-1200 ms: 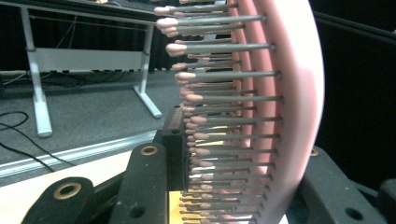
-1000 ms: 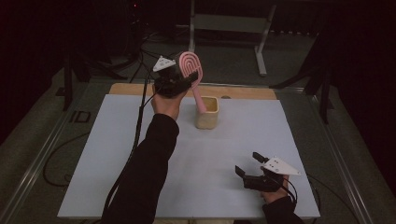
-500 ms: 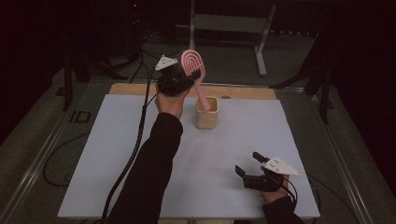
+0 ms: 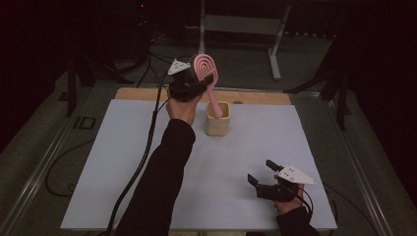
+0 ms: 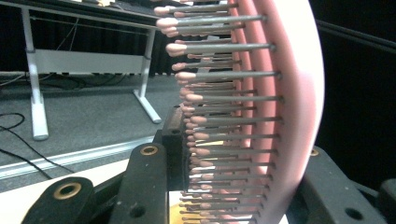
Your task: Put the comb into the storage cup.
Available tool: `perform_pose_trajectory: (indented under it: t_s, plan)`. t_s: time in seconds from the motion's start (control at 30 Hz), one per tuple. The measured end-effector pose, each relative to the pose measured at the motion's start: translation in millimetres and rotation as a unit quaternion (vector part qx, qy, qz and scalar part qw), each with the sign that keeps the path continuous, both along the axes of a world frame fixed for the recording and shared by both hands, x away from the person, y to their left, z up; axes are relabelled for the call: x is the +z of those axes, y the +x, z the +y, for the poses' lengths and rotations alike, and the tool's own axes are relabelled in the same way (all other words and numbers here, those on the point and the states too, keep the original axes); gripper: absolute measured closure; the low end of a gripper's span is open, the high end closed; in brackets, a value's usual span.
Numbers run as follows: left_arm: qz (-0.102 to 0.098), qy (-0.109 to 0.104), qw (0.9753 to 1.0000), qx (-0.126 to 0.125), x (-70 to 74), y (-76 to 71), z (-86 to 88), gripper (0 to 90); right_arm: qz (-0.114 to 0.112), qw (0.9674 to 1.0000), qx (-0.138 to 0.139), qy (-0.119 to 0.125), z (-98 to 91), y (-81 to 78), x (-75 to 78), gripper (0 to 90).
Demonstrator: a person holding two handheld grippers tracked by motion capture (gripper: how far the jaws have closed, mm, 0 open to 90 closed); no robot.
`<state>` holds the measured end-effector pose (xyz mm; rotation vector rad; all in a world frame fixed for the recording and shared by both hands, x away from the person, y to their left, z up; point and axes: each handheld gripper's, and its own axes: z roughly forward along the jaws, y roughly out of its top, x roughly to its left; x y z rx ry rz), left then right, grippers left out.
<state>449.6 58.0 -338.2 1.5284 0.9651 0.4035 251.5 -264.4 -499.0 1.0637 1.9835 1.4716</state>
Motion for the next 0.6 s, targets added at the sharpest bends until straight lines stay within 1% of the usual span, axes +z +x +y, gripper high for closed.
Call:
perform_pose_trajectory:
  t_s: [0.17, 0.23, 0.6]
  plan:
    - [0.000, -0.002, 1.0000, 0.000, -0.7, 1.2, -0.6, 64.3, 0.000, 1.0000, 0.001, 0.002, -0.4, 0.3, -0.1, 9.7]
    - [0.000, 0.002, 1.0000, -0.001, -0.8, 1.7, -0.6, 64.3, 0.000, 1.0000, 0.001, 0.000, -0.2, 0.3, -0.2, 9.7]
    - [-0.003, 0.011, 0.9999, -0.006, -1.0, 3.0, -7.3, 64.3, 0.002, 1.0000, 0.001, 0.001, 0.4, 0.6, -0.5, 9.7]
